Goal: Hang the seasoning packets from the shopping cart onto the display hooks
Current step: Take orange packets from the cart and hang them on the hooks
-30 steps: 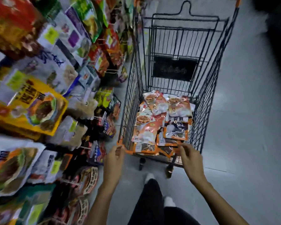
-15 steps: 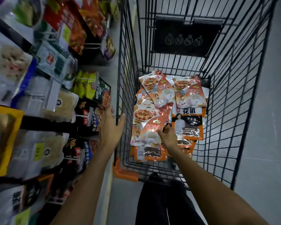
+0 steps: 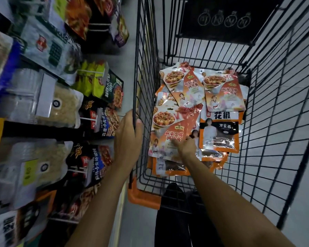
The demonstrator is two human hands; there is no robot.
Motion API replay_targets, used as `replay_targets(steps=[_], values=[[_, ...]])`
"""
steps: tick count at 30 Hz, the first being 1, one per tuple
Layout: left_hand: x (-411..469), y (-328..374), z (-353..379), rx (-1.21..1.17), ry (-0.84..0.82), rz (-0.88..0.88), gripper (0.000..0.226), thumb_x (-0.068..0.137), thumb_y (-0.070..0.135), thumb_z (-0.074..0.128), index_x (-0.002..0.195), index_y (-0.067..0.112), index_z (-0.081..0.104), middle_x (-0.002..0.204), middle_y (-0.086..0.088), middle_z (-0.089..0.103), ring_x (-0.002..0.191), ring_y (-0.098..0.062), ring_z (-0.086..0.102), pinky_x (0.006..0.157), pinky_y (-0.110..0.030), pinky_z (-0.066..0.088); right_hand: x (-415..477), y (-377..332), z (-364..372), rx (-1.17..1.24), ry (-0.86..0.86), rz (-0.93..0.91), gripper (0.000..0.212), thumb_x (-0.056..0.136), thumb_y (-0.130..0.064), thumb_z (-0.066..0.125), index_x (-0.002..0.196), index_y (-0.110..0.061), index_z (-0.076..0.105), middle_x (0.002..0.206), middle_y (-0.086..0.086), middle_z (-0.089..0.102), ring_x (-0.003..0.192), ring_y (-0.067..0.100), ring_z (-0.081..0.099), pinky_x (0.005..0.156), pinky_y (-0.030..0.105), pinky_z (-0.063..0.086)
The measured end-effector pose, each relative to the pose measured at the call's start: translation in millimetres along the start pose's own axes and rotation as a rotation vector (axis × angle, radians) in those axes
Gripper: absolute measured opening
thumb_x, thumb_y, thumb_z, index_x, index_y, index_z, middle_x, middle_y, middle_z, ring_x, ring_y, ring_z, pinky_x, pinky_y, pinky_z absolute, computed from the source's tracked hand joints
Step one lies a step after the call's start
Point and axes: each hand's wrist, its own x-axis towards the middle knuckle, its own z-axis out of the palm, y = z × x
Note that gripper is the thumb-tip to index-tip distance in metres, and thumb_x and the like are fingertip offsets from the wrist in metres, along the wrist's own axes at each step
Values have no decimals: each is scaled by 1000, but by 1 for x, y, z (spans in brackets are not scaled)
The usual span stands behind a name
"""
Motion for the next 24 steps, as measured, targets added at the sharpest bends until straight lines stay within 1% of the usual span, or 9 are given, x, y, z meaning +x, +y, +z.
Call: replay_targets(steps=[5, 8, 12, 14, 16, 18, 20, 23, 24], values=[[-2, 1, 1, 5, 11, 4, 28, 102, 18, 39, 124, 6, 53, 89, -2, 52, 79, -17, 49, 65, -22, 32, -13, -9, -2, 143, -236, -66, 35, 92, -18, 63, 122, -2, 52, 116, 18, 64, 107, 35, 63, 96, 54, 50], [-2, 2, -2, 17, -6, -11, 28, 102, 19, 40, 123, 6, 53, 89, -5, 55, 80, -22, 52, 65, -25, 33, -30, -17, -18, 22, -170, -236, 35, 95, -18, 58, 125, -1, 50, 118, 17, 63, 109, 34, 61, 95, 52, 50], [-6, 14, -18, 54, -43, -33, 30, 102, 21, 42, 125, 6, 53, 105, -10, 61, 96, -25, 59, 75, -32, 45, -56, -38, -70, 109, -112, -301, 16, 92, -20, 62, 106, -12, 59, 106, 11, 69, 96, 30, 68, 87, 51, 55], [-11, 27, -28, 106, 44, 1, 31, 101, 19, 44, 127, 5, 53, 117, -11, 60, 106, -23, 57, 83, -29, 43, -72, -52, -102, 201, -144, -313, 9, 89, -21, 65, 96, -16, 61, 95, 5, 72, 89, 28, 71, 78, 43, 58], [-14, 47, -35, 116, 155, 66, 30, 99, 18, 49, 125, 4, 55, 121, -11, 58, 109, -21, 55, 86, -26, 40, -89, -68, -129, 319, -229, -316, 18, 84, -25, 69, 95, -12, 62, 87, 4, 75, 81, 25, 73, 65, 31, 59], [-16, 70, -35, 8, 153, 63, 35, 96, 24, 55, 128, 9, 54, 121, -4, 57, 109, -11, 51, 89, -24, 39, -101, -80, -147, 445, -366, -263, 31, 78, -29, 71, 99, -9, 60, 88, 7, 75, 80, 26, 73, 62, 29, 58], [-15, 94, -29, -255, -21, -73, 45, 90, 33, 61, 130, 14, 52, 119, 6, 59, 110, -4, 53, 91, -21, 43, -109, -93, -154, 512, -517, -223, 31, 79, -26, 70, 100, -7, 58, 91, 11, 74, 82, 28, 73, 64, 32, 59], [-10, 108, -16, -576, -248, -363, 30, 76, 44, 66, 98, 24, 60, 84, 21, 71, 80, 9, 65, 64, -10, 50, -112, -107, -151, 508, -633, -194, 28, 80, -22, 69, 101, -6, 58, 95, 15, 73, 87, 30, 71, 74, 39, 60], [-8, 104, -12, -643, -265, -434, 31, 71, 43, 70, 93, 25, 58, 83, 18, 72, 74, 8, 65, 58, -11, 49, -110, -110, -148, 492, -635, -191, 28, 80, -23, 69, 100, -5, 59, 95, 16, 73, 87, 31, 71, 76, 39, 60]])
